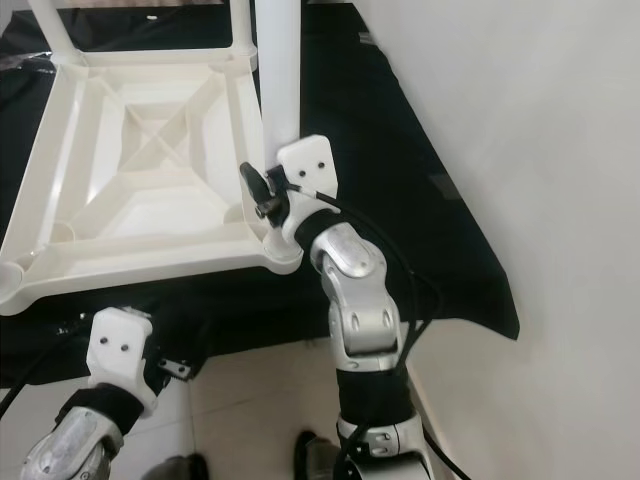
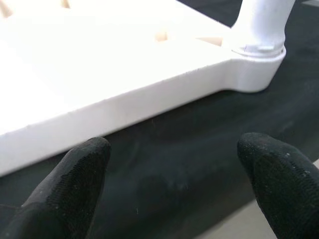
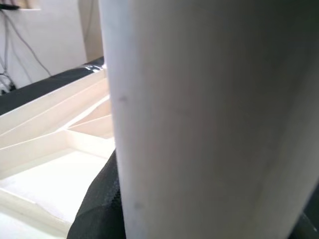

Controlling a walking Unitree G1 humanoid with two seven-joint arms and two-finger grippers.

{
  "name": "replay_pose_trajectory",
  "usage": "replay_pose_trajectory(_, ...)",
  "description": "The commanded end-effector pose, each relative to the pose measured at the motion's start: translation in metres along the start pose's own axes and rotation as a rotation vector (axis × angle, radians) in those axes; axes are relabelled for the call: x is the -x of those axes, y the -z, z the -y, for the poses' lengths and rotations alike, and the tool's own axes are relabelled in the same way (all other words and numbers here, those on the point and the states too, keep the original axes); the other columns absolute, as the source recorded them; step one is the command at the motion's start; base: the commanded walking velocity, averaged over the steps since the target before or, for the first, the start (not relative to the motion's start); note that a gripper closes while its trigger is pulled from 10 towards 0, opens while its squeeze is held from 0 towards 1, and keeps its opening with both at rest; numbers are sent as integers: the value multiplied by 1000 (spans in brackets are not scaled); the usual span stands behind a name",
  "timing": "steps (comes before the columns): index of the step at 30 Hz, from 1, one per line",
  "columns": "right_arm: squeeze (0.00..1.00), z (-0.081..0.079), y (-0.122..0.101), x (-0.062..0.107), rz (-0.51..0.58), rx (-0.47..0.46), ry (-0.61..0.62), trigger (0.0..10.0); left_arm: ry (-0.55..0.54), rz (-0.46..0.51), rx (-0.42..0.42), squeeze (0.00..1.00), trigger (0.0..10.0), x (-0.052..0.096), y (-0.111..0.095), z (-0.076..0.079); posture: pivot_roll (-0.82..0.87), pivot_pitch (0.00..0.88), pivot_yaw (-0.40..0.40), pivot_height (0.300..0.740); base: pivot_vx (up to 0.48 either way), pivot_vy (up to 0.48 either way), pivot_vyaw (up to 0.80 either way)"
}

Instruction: Building children table

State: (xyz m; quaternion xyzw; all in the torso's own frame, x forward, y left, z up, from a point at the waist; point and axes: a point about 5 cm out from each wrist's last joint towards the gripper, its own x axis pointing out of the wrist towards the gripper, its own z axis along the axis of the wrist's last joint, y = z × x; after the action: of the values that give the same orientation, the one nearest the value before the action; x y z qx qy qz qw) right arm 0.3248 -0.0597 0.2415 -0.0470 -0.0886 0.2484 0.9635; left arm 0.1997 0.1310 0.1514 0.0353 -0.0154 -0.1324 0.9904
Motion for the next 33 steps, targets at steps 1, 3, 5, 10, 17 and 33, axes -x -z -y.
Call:
replay_pose_trajectory(1,0,-24,39,-15,-219,-124,-6,0,-6,-16,6,0,10000,1,5,1,-2,203,-90,740,0,0,0)
replay_pose_trajectory(3,0,-22,34,-19,-215,-127,8,0,-8,-15,4,0,10000,1,6,1,0,199,-94,740,0,0,0)
replay_pose_trajectory(5,0,-17,25,-19,-211,-132,29,5451,-12,-14,3,0,10000,0,6,0,6,199,-97,740,0,0,0)
replay_pose_trajectory(10,1000,-11,10,-19,-167,-160,-86,10000,-13,-9,5,0,10000,1,6,2,10,207,-100,740,0,0,0)
replay_pose_trajectory(17,1000,8,-19,-27,17,-140,-360,10000,-9,-4,10,0,10000,3,5,5,22,230,-108,740,0,0,0)
replay_pose_trajectory(33,0,43,-80,-37,148,38,-1044,4706,-9,-37,18,0,10000,28,-1,13,106,326,-124,740,0,0,0)
